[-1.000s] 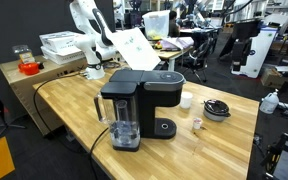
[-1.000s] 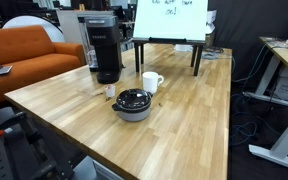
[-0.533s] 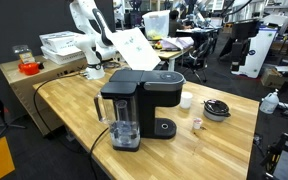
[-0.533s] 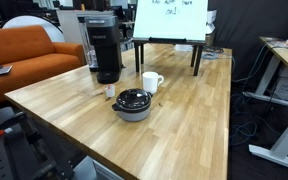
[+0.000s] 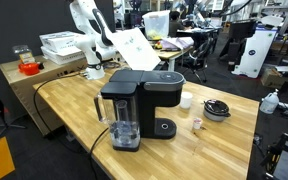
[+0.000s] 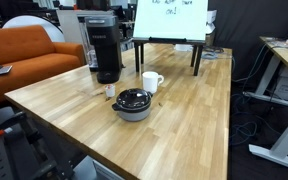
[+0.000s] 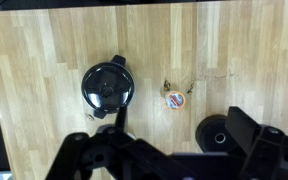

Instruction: Open the coffee maker

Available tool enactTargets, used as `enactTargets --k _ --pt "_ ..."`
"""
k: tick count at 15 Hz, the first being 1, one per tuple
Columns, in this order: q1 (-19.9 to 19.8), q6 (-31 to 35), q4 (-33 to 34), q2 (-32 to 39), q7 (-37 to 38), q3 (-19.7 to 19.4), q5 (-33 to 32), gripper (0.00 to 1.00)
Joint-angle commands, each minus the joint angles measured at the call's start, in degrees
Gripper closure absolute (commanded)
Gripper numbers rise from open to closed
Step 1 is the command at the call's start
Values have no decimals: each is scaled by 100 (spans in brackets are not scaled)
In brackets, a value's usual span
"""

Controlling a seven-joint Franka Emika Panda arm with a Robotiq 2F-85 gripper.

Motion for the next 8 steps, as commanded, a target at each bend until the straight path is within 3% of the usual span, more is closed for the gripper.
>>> enactTargets --k 1,4,8 --pt "87 470 190 341 -447 22 -4 0" --pt "159 946 370 723 -695 43 48 0" --pt "138 842 205 587 -491 61 14 0"
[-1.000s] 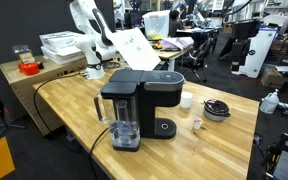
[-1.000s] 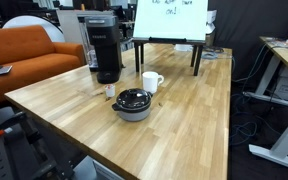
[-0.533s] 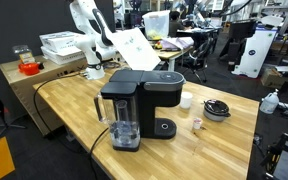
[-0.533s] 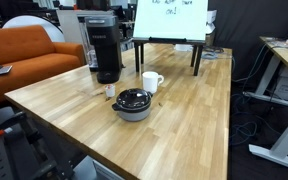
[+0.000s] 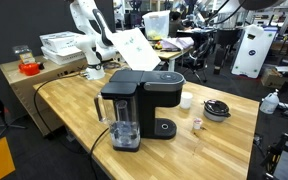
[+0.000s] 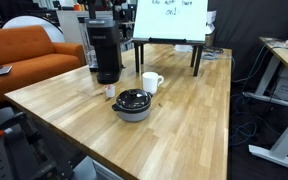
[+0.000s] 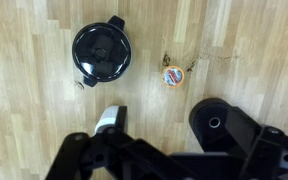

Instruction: Open the coffee maker

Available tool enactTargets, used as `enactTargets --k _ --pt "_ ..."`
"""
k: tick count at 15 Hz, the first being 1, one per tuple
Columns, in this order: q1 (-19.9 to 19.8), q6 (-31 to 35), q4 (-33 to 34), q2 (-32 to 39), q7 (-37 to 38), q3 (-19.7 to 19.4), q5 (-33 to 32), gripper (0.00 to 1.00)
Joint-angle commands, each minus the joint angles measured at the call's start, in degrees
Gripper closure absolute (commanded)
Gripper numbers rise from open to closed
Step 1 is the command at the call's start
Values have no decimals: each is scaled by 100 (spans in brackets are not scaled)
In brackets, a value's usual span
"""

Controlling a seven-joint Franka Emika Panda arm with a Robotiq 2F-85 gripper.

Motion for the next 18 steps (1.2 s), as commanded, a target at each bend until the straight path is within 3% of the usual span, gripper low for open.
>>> enactTargets --k 1,7,13,18 --pt "-37 -15 10 -23 -2 34 5 0" --pt "-40 248 -60 -33 186 50 22 0" --pt "-35 598 33 252 1104 115 326 0" --pt "1 668 113 442 1302 105 1790 0"
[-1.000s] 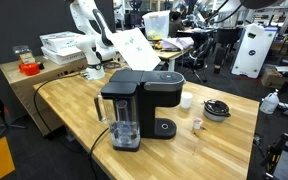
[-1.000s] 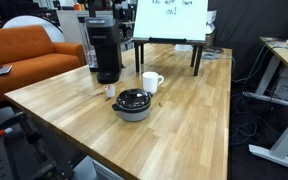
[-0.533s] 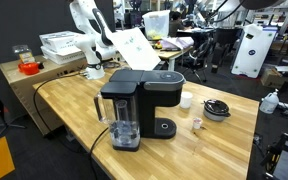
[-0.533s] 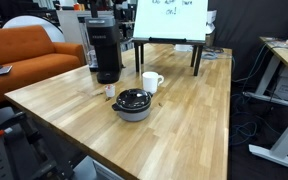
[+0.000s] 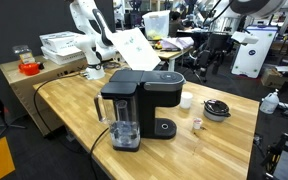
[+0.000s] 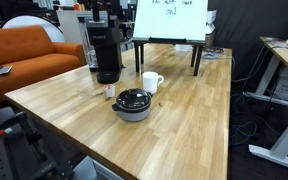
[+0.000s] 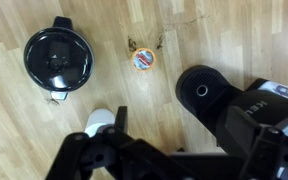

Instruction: Open the coffee maker

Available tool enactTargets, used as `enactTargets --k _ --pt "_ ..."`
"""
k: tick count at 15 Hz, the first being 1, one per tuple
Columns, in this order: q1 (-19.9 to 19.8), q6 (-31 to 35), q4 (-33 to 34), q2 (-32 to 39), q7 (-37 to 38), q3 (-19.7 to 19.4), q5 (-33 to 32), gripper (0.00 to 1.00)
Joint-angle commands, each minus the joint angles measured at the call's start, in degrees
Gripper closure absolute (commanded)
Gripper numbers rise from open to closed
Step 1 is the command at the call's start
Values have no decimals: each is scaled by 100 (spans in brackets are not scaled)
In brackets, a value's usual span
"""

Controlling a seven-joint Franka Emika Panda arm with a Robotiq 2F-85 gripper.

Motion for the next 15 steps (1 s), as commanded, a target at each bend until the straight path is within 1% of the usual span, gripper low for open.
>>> enactTargets --k 1,3,4,6,9,11,15 --pt "2 148 100 108 27 22 1005 0" --pt "-5 263 56 71 53 34 1371 0" --pt "-25 107 42 43 10 46 1075 0" --pt "-24 155 42 43 12 45 1231 0" --pt "-24 168 42 43 23 45 1247 0" --pt "-14 177 32 34 -171 18 1563 0" --pt "-46 210 -54 16 -260 -20 1743 0"
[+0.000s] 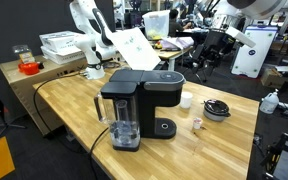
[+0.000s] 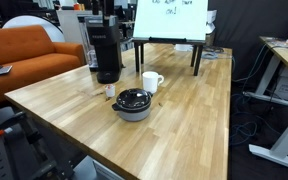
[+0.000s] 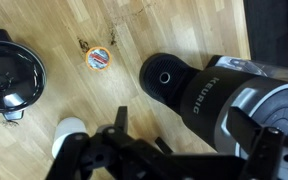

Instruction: Open the coffee maker

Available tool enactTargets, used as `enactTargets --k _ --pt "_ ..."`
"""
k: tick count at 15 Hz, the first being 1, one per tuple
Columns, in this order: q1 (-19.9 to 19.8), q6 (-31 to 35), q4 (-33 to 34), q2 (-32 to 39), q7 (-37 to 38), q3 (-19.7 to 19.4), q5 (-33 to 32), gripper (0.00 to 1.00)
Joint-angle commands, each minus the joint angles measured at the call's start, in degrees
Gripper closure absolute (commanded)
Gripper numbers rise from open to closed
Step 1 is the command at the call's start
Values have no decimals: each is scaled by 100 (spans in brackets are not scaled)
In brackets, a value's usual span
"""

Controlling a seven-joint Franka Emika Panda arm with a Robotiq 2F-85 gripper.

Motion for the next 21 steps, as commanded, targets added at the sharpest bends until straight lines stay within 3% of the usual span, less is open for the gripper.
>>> enactTargets --k 1,10,12,14,15,21 --pt "-60 30 -97 -43 -279 -43 366 0" --pt "-123 101 -250 -79 -1650 -203 1781 0" --pt "-132 107 -272 -2 -1739 -171 1562 0" --pt "-147 169 -315 82 -1445 -124 913 0" --pt "-144 1 -286 35 -1558 -167 1220 0" --pt "-142 55 -302 99 -1513 -142 983 0"
